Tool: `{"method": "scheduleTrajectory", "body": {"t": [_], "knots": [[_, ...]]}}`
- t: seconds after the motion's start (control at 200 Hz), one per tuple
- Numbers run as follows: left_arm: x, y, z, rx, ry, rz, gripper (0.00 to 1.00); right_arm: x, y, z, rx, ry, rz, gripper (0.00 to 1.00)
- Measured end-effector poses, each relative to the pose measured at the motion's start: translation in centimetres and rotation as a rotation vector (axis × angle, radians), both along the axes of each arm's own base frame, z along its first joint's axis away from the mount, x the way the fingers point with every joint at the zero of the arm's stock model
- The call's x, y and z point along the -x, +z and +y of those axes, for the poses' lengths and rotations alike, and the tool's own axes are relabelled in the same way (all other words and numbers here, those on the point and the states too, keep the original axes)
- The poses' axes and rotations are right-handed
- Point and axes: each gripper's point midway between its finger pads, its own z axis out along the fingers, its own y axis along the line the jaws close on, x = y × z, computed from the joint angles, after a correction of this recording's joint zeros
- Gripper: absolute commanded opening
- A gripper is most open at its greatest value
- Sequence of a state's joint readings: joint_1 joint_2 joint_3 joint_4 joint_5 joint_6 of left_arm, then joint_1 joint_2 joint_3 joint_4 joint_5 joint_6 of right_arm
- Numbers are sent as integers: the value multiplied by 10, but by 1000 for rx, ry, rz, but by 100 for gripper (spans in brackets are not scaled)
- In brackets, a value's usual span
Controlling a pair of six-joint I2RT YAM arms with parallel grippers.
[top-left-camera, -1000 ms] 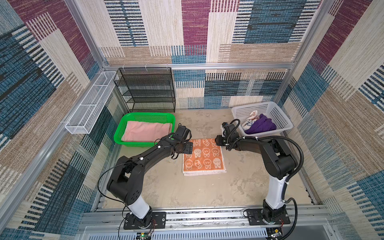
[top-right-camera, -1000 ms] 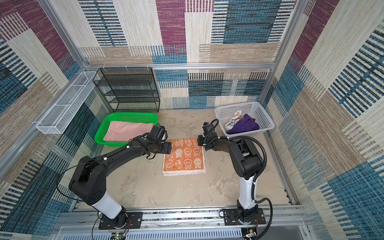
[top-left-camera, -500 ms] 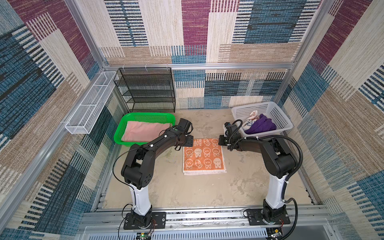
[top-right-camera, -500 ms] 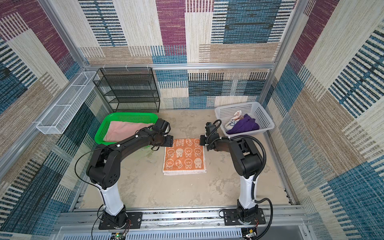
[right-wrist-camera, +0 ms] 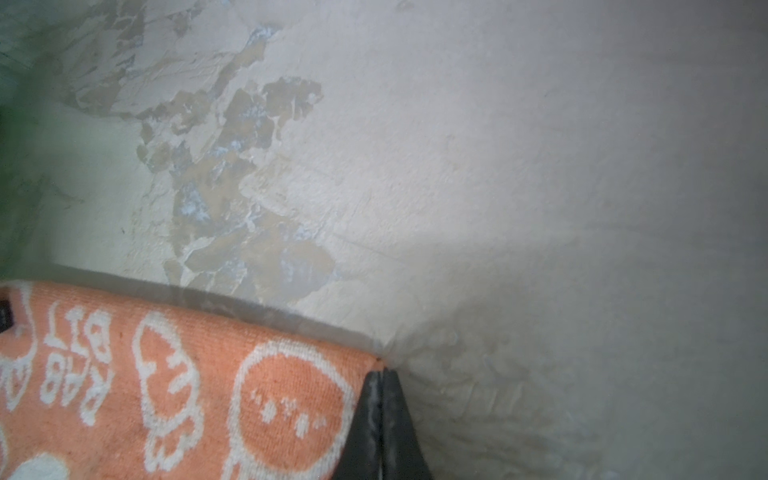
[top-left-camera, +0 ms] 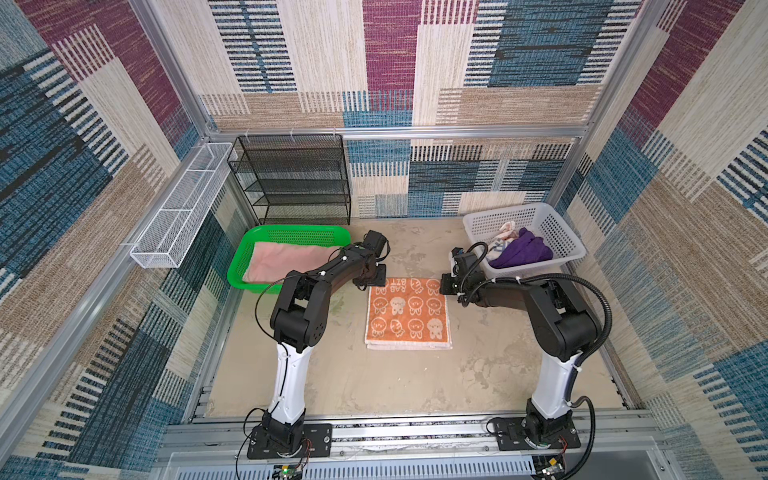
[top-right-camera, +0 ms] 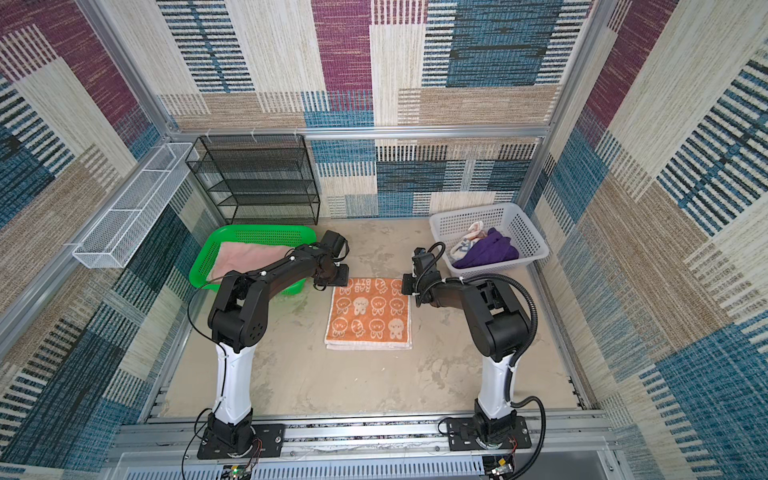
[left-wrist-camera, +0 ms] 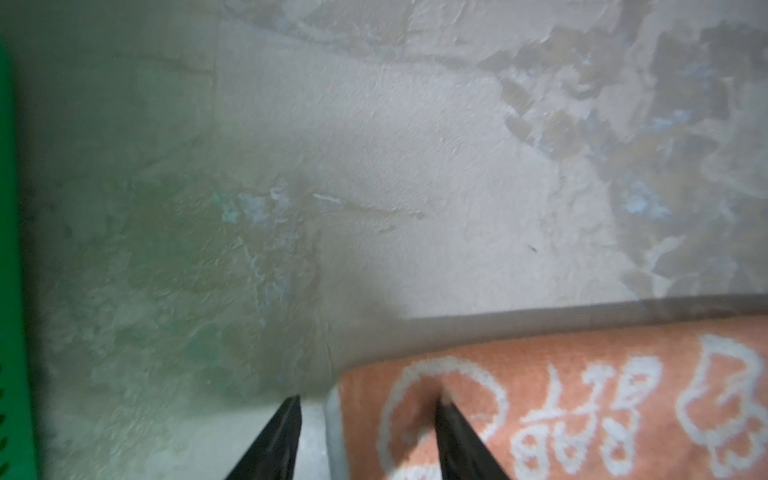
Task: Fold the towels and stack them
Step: 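Move both grippers to the towel edge farthest from the robot, then grasp the far edge with both grippers and fold it toward the robot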
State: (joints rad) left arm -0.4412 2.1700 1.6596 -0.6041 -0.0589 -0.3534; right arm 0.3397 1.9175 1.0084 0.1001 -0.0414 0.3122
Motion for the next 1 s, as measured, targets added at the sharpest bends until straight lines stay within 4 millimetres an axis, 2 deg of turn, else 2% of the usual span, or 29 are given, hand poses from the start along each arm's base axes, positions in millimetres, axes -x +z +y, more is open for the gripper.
{"method": "scheduleTrajectory", "body": {"t": [0.095,0.285,0.391,0.466,0.691,0.801,0.871,1.002], "knots": [[-4,-4,-1,10,4,9,47,0,0,0,3,2,-1,0],[-12,-7,-1,20,11,8,29,0,0,0,5,4,-1,0],[-15,-8,-2,37,10,6,15,-1,0,0,6,4,-1,0],[-15,-9,-4,46,8,3,0,-1,0,0,8,2,-1,0],[-16,-8,-11,87,-4,-9,0,-2,1,-1,8,0,-1,0],[-9,-3,-12,104,-22,-2,0,-1,6,-4,8,-6,3,0],[-6,9,-14,119,-40,-15,0,-1,12,-6,3,-7,-5,0],[-12,45,-18,146,-64,-100,0,-8,25,-6,1,-3,-35,0]]}}
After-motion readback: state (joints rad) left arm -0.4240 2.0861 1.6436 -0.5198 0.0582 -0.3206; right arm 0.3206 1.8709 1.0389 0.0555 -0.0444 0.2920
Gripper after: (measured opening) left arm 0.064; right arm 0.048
